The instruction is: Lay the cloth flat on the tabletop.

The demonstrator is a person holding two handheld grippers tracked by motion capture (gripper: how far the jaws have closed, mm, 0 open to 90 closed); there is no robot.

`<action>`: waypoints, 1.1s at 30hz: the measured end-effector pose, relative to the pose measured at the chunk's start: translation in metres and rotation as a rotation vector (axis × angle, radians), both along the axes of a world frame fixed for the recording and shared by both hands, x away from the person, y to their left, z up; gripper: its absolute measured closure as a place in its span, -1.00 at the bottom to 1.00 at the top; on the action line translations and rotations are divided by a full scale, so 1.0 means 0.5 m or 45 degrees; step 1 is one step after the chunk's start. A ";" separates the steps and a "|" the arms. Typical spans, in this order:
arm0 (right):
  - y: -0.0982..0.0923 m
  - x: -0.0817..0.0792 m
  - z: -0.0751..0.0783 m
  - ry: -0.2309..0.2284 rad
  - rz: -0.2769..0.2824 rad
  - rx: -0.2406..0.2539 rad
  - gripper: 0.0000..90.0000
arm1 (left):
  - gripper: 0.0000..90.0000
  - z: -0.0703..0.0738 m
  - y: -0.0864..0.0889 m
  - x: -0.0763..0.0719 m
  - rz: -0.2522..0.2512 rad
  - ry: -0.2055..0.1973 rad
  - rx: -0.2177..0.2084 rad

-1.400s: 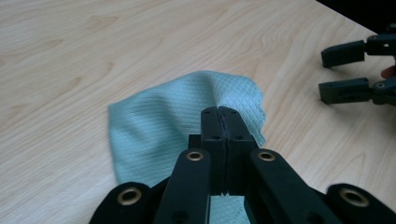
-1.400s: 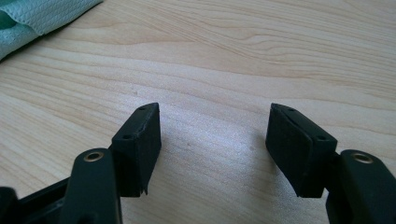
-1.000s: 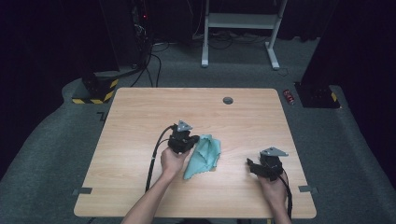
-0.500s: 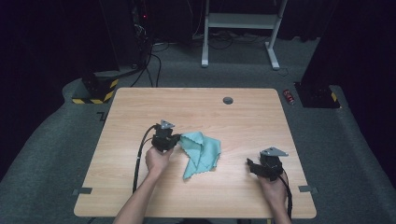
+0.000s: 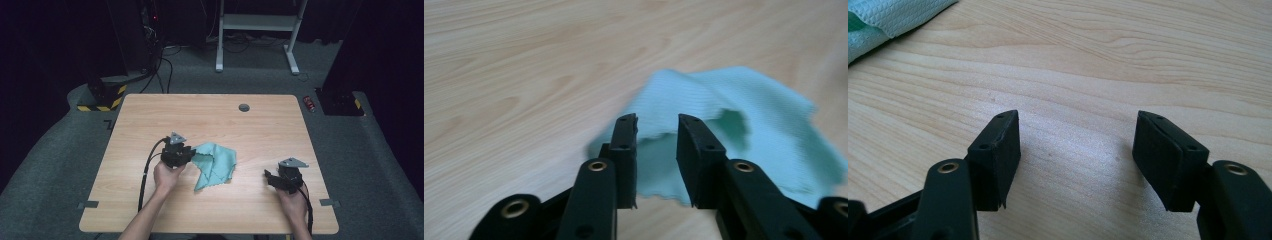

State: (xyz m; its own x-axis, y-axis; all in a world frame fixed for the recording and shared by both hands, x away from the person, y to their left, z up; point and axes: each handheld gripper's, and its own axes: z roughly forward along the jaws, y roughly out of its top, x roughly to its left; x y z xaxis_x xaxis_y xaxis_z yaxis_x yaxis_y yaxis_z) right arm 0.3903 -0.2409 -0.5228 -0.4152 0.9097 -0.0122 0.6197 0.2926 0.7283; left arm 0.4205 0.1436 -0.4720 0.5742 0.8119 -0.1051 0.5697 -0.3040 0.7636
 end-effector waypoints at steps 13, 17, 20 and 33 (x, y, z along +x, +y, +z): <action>-0.002 -0.001 0.001 -0.013 -0.009 0.006 0.08 | 0.41 -0.058 -0.086 -0.047 -0.152 0.066 0.147; 0.002 0.001 0.001 -0.024 -0.035 0.003 0.33 | 0.41 -0.071 -0.076 -0.048 -0.104 0.057 0.153; 0.026 -0.001 0.011 -0.027 0.036 0.007 0.50 | 0.42 -0.080 -0.065 -0.050 -0.075 0.061 0.136; 0.236 -0.013 0.048 -0.039 0.615 0.068 0.66 | 0.31 -0.105 -0.049 -0.068 -0.016 -0.037 0.069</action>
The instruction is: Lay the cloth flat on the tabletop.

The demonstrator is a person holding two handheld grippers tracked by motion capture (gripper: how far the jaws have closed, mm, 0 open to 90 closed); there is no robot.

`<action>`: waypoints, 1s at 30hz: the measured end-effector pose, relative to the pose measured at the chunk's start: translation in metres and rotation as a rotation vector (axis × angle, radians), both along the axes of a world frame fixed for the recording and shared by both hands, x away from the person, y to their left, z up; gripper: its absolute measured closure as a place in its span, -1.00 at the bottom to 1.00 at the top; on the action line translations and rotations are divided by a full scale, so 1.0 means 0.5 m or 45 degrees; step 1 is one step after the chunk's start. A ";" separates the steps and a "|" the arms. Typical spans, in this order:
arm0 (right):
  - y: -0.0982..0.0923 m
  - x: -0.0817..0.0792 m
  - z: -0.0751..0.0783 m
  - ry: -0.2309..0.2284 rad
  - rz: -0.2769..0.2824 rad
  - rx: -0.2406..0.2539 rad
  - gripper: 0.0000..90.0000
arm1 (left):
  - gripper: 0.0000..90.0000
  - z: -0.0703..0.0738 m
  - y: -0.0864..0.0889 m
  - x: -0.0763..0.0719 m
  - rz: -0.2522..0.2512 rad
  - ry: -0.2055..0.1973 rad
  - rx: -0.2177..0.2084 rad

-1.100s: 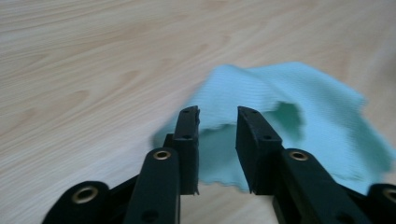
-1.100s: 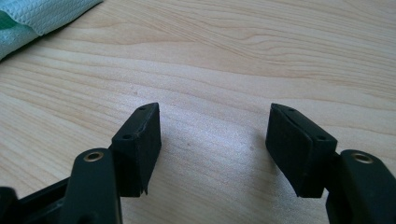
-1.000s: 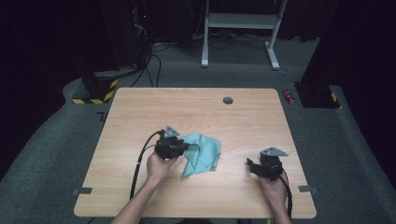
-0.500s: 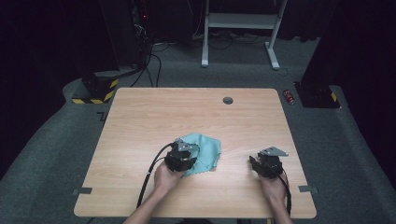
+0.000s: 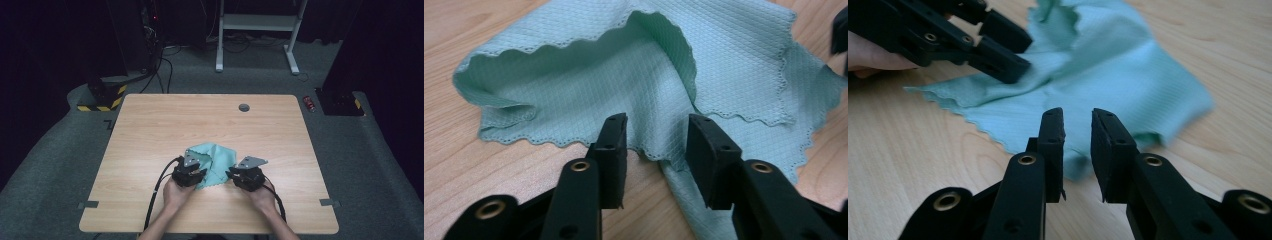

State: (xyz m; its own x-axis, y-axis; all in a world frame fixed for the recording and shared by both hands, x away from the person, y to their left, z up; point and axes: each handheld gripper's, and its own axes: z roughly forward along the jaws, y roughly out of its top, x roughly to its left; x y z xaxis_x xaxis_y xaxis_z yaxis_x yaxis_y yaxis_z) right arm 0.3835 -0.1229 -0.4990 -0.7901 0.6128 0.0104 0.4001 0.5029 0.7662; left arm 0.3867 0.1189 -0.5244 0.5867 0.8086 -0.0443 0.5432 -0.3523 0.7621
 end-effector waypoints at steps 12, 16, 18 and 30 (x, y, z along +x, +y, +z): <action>0.048 0.016 -0.032 0.059 0.050 -0.129 0.48 | -0.13 -0.003 -0.005 -0.003 0.056 -0.019 0.033; 0.053 0.014 -0.031 0.022 0.047 -0.176 0.70 | -0.18 -0.003 -0.005 -0.003 0.066 -0.017 0.034; 0.054 0.014 -0.030 -0.005 0.049 -0.202 0.91 | -0.19 -0.004 -0.005 -0.003 0.067 -0.016 0.033; 0.037 0.049 0.023 -0.039 -0.049 -0.141 0.98 | -0.19 -0.004 -0.005 -0.003 0.067 -0.016 0.032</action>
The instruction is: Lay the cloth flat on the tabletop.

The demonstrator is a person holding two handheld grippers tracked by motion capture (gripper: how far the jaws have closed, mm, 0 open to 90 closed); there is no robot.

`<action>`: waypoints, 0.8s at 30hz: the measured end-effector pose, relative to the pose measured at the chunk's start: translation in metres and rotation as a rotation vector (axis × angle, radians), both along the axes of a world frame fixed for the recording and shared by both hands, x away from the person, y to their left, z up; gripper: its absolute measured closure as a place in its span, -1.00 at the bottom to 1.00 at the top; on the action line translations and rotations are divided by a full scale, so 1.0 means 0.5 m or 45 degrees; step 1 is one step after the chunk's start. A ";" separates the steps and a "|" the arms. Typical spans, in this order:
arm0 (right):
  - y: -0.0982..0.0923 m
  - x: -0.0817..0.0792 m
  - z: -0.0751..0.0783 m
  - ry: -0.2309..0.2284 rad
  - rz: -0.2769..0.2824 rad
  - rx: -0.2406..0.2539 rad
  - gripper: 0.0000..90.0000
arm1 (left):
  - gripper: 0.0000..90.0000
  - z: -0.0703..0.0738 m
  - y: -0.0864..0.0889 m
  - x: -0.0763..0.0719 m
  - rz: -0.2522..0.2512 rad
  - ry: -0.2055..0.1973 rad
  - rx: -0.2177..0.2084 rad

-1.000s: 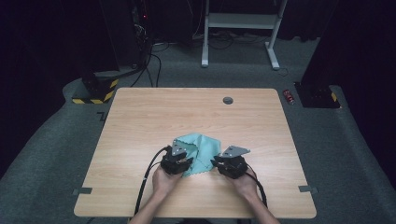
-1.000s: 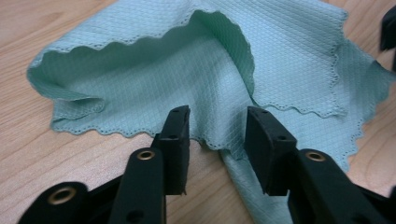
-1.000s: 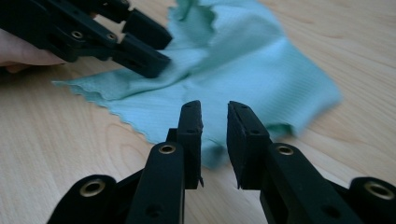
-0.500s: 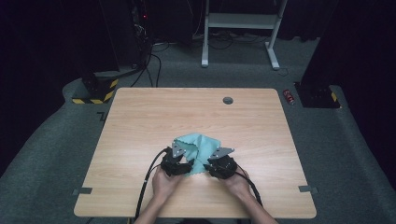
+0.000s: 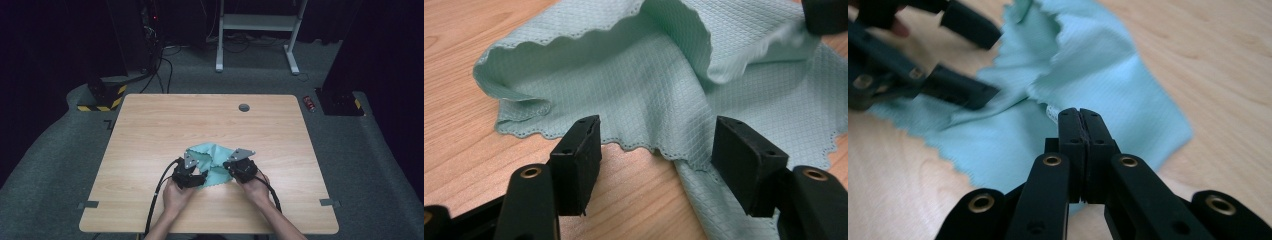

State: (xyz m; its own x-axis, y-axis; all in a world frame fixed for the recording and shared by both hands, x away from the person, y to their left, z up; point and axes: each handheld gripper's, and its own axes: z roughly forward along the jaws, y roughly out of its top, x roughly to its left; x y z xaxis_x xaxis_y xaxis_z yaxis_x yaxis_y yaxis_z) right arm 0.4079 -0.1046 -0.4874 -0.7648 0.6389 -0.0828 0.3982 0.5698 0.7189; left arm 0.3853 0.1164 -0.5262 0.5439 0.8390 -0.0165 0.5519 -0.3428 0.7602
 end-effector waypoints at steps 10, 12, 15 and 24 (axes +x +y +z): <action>-0.036 0.089 0.030 0.009 -0.199 0.032 0.99 | -0.19 0.000 0.000 0.000 0.000 0.001 -0.001; -0.043 0.107 0.034 0.017 -0.250 0.019 0.99 | -0.19 0.000 0.000 0.000 -0.001 0.001 0.000; -0.056 0.135 0.036 0.028 -0.330 0.023 0.99 | -0.19 0.000 0.000 0.000 -0.001 -0.001 0.001; -0.061 0.177 -0.002 0.091 -0.432 -0.034 0.91 | -0.18 0.000 0.000 -0.001 -0.001 0.000 0.003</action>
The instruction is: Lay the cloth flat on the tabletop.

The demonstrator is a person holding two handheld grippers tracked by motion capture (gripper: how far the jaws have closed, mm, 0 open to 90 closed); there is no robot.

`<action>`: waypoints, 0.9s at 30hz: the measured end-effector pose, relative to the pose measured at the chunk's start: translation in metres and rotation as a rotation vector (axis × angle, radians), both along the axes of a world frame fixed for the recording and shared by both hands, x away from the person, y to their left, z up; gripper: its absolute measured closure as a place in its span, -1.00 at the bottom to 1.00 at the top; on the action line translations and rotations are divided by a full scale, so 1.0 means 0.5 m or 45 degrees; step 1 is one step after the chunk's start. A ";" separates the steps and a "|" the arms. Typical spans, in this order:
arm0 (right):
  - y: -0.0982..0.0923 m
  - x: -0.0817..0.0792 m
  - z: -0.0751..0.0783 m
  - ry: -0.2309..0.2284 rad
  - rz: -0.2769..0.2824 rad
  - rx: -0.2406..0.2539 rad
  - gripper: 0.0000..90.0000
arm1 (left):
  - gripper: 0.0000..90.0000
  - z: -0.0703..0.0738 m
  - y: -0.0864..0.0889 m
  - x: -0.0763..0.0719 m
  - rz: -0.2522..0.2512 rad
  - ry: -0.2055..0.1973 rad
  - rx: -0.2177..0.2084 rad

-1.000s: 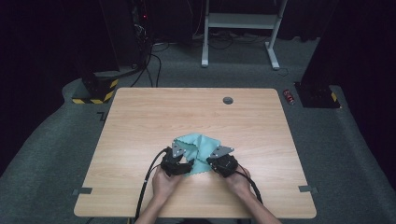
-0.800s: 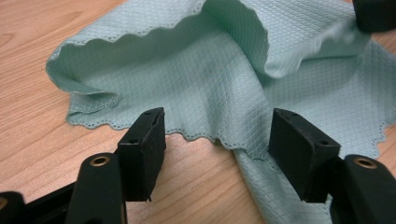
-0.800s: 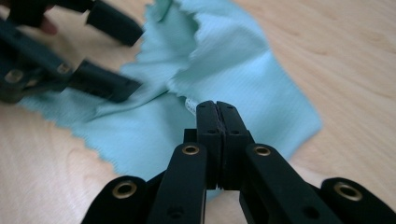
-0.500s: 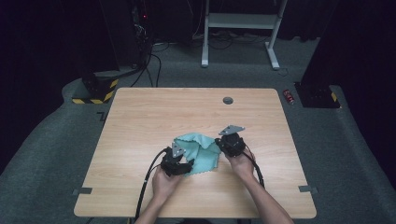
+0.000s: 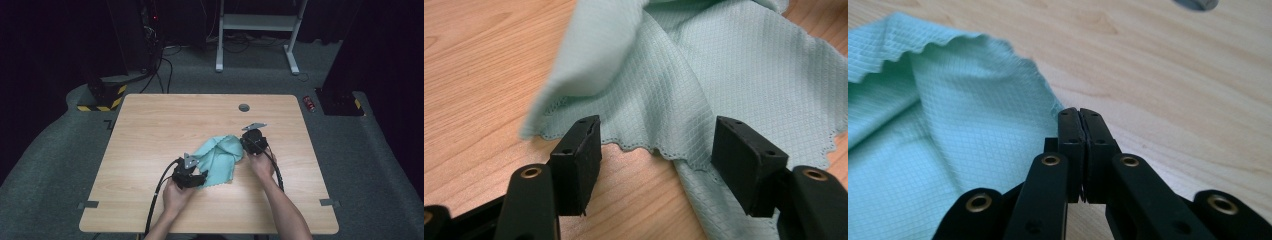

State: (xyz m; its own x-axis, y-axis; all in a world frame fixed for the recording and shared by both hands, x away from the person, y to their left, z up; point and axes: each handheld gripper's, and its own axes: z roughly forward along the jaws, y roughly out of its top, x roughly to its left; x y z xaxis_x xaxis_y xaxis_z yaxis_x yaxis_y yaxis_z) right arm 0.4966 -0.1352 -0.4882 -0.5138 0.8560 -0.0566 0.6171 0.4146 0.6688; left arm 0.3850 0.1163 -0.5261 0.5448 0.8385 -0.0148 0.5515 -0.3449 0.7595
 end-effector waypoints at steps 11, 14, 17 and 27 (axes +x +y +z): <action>-0.004 -0.087 0.037 -0.088 0.166 0.079 0.58 | -0.18 0.000 0.000 0.000 -0.001 -0.001 0.002; 0.007 -0.126 0.021 -0.036 0.242 0.077 0.47 | -0.18 0.000 0.000 0.000 0.000 0.000 0.000; 0.017 -0.156 -0.001 0.003 0.281 0.090 0.40 | -0.18 0.000 0.000 0.000 0.000 -0.001 0.000; 0.045 -0.171 -0.043 0.053 0.315 0.016 0.83 | 0.47 0.002 -0.002 -0.005 -0.079 -0.014 -0.027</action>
State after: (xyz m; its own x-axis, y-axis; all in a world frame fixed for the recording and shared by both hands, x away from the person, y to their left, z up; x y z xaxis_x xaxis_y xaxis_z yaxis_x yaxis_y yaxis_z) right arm 0.4111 -0.1129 -0.5098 -0.7093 0.7046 -0.0211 0.5249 0.5480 0.6513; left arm 0.3824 0.1155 -0.5253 0.5958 0.8027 -0.0259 0.5215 -0.3621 0.7727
